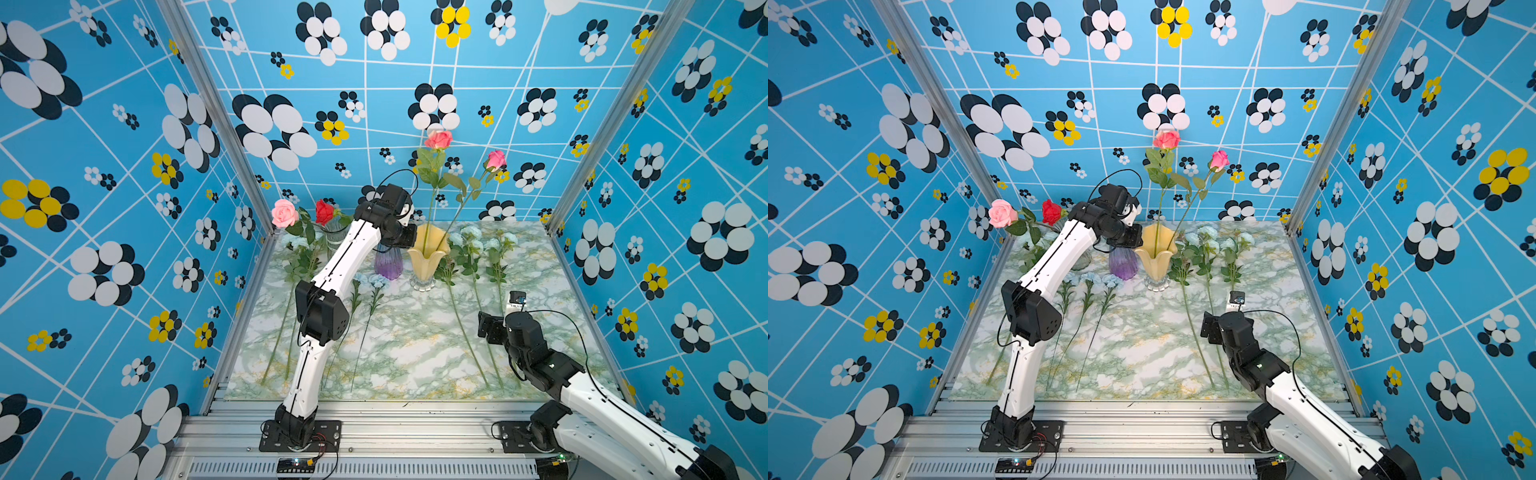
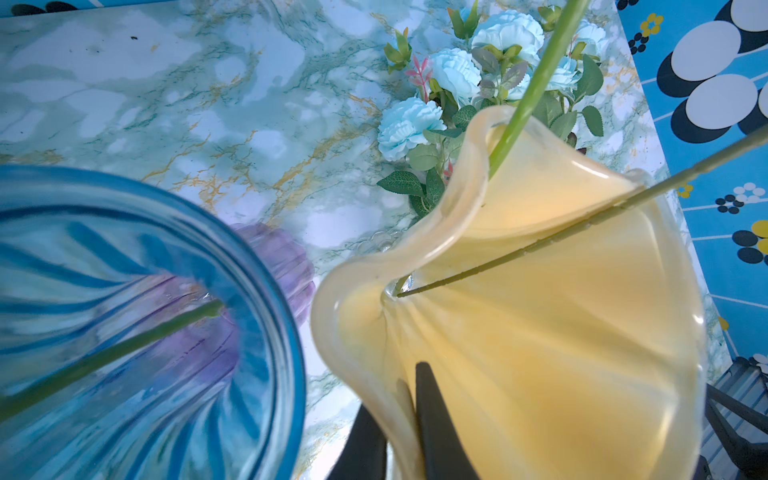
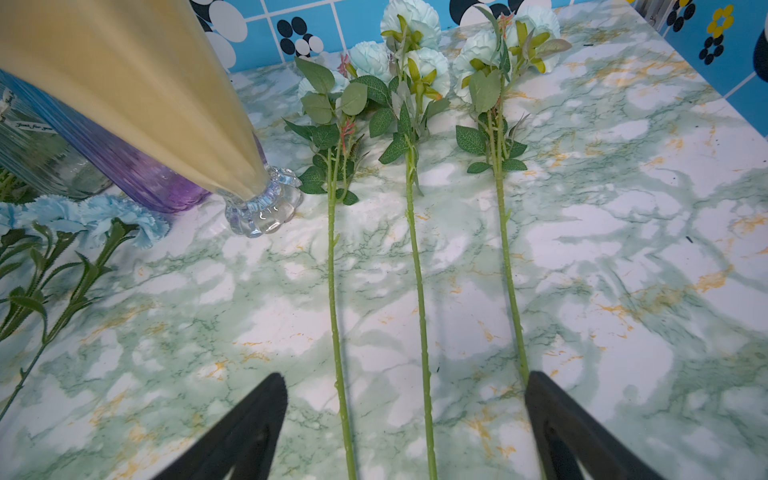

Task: Pick out blue flowers from the vase
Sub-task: Move the vase to the center of the board.

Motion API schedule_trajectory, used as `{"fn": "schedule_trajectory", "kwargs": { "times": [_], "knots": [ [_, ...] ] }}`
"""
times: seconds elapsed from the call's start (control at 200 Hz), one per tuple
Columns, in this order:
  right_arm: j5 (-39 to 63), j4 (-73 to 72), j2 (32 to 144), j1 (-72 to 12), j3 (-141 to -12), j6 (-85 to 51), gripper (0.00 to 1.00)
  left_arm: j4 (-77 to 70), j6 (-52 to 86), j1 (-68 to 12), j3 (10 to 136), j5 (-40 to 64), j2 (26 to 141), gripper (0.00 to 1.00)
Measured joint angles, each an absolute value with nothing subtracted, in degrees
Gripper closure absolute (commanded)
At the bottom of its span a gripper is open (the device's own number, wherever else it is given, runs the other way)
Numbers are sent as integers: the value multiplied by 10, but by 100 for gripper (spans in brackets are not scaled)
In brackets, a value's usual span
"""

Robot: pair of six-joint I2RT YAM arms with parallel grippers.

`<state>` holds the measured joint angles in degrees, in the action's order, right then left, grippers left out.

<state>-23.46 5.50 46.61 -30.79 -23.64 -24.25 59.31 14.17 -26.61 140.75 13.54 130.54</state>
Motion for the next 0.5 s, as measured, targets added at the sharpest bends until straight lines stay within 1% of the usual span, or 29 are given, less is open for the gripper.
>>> {"fn": "schedule_trajectory", "kwargs": {
  "times": [0.5],
  "knots": [
    [-234,55,468,-306,-236,-243,7,567,142,-265,1407,128,1310,100]
  ]
}}
